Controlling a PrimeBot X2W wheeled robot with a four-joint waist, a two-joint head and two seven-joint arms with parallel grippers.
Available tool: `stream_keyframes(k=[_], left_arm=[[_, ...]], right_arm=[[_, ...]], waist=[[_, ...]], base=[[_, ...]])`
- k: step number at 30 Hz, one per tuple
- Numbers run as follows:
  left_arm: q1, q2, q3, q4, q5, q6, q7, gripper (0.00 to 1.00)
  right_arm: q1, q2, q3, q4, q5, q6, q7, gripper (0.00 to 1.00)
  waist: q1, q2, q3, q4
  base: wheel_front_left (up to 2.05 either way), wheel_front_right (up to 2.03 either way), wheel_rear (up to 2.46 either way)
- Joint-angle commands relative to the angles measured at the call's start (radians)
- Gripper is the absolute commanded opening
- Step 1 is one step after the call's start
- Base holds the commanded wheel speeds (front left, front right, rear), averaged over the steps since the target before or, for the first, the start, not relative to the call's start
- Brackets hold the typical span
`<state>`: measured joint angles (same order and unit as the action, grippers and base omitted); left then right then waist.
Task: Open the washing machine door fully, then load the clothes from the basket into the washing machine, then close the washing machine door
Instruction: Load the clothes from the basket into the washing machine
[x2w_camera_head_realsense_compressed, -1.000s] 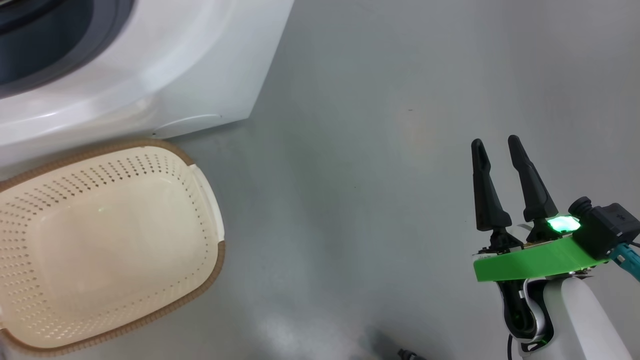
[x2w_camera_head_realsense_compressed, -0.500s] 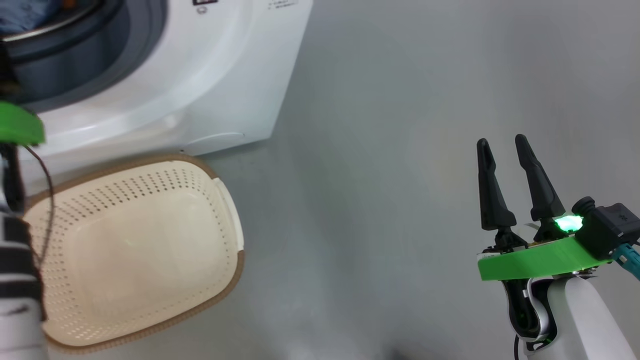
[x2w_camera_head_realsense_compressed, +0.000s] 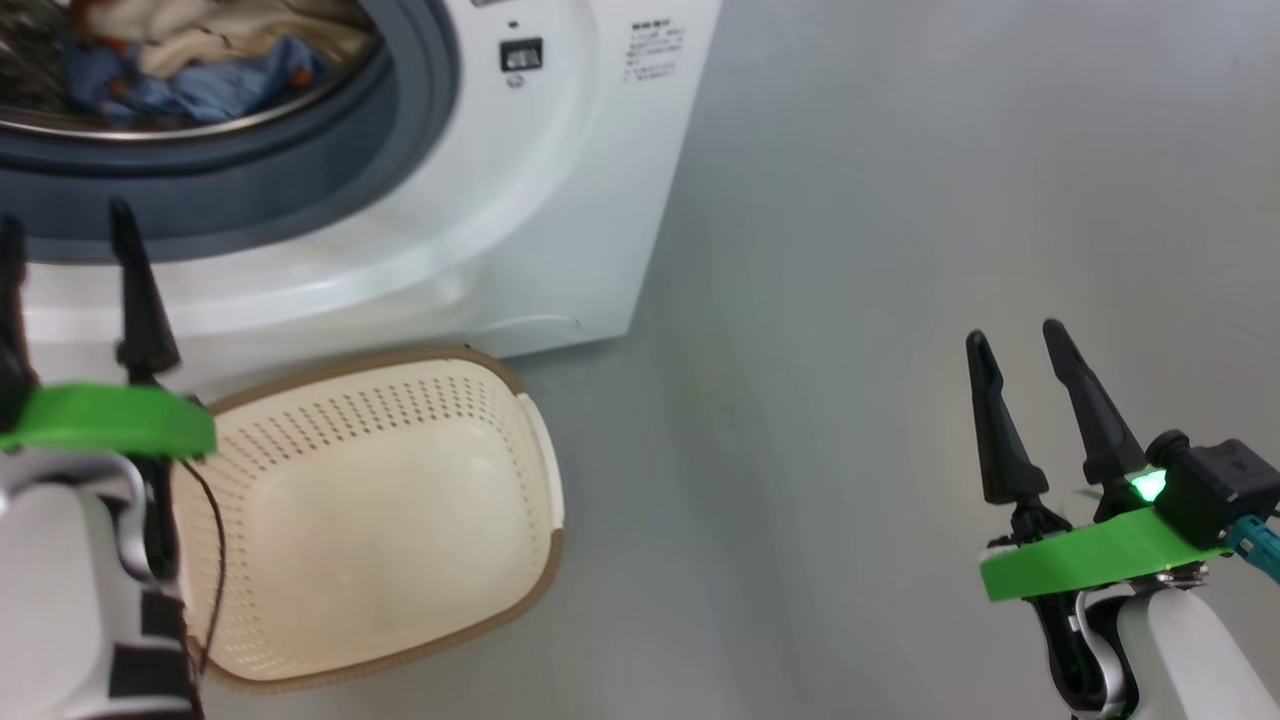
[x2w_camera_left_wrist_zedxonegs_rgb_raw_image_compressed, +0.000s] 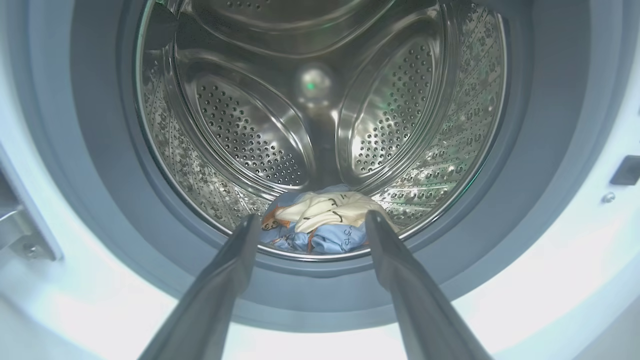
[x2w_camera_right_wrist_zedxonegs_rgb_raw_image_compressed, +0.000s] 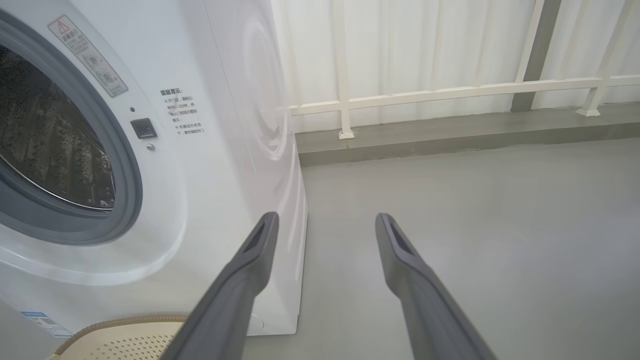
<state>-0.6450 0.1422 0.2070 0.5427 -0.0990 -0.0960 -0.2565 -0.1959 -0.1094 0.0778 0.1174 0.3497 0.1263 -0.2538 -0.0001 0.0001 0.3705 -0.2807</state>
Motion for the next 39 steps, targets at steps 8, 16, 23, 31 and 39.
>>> stream_keyframes(k=[8,16,23,31,39], left_arm=[[0.142,-0.016,0.045,-0.079,0.040,-0.003,-0.005,1.00],[0.272,-0.045,0.040,-0.132,0.057,-0.010,-0.005,1.00],[0.390,-0.061,0.036,-0.183,0.052,-0.018,-0.005,1.00],[0.473,-0.071,0.039,-0.245,0.033,-0.025,-0.005,1.00],[0.548,-0.074,0.030,-0.297,0.024,-0.031,-0.005,1.00]], right_arm=[[0.064,-0.049,0.010,-0.001,-0.006,0.004,-0.008,1.00],[0.119,-0.067,-0.008,0.005,-0.001,0.004,-0.008,1.00],[0.171,-0.079,-0.026,-0.001,-0.001,0.004,-0.008,1.00],[0.214,-0.086,-0.049,-0.009,-0.002,0.004,-0.008,1.00],[0.240,-0.084,-0.062,-0.015,-0.002,0.004,-0.008,1.00]], waist=[[0.0001,-0.0001,-0.145,0.088],[0.0001,-0.0001,-0.220,0.120],[0.0001,-0.0001,-0.280,0.145],[0.0001,-0.0001,-0.320,0.171],[0.0001,-0.0001,-0.340,0.181]], base=[[0.00,0.00,0.00],[0.00,0.00,0.00],[0.00,0.00,0.00],[0.00,0.00,0.00],[0.00,0.00,0.00]])
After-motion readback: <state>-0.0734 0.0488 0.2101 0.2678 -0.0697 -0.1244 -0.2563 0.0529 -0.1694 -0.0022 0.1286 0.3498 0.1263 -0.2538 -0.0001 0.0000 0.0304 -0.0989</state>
